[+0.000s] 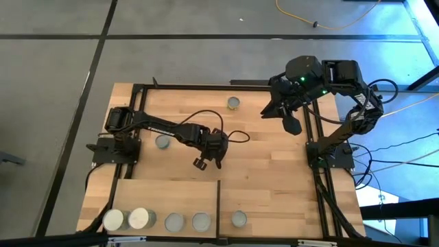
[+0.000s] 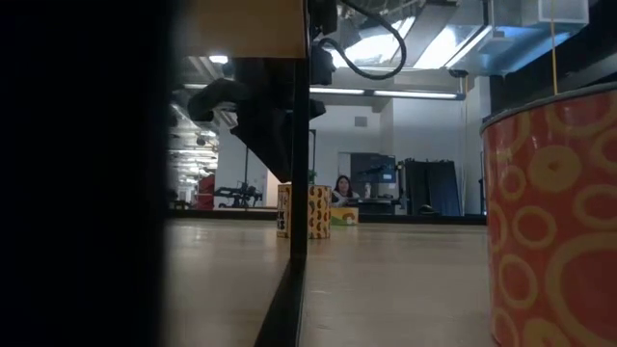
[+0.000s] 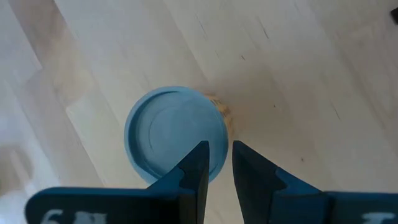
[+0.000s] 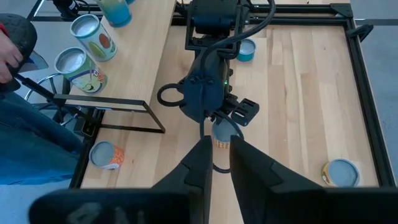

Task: Pick and place cans onto a shelf
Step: Put the yellow can on the shelf

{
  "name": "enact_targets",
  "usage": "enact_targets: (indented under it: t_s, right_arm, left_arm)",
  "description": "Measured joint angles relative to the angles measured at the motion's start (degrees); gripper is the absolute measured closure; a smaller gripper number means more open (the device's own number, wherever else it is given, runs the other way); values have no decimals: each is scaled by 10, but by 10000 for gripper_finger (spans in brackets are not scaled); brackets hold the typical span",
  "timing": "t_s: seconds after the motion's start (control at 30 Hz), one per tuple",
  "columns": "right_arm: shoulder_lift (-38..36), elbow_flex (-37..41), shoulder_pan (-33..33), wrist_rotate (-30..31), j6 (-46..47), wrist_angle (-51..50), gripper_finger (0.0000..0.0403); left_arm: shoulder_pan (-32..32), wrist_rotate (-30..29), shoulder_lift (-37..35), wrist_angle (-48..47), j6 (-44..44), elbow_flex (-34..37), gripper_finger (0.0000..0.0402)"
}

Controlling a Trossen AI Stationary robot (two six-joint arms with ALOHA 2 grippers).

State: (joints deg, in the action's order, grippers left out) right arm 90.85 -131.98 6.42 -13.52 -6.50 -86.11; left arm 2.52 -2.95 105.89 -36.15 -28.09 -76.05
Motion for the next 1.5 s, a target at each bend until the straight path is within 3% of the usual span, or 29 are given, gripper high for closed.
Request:
enact_targets:
  t_s: [0.37, 0.67, 0.87, 1.07, 1.23, 1.5]
  right_arm:
    - [0, 0, 0, 0, 0, 0, 345]
    - [0, 0, 0, 0, 0, 0, 345]
    - [0, 0, 0, 0, 0, 0, 345]
    - [0, 0, 0, 0, 0, 0, 345]
    - [0, 0, 0, 0, 0, 0, 345]
    - [0, 0, 0, 0, 0, 0, 345]
  left_arm:
    - [-8, 28, 18, 3, 6, -1, 337]
    - [-11, 7, 32, 5, -9, -1, 339]
    - [-11, 5, 31, 4, 20, -1, 390]
    - [-10, 6, 27, -9, 57, -1, 397]
    - [-10, -7, -4, -47, 76, -8, 399]
    - [-10, -25, -91, -157, 153, -83, 400]
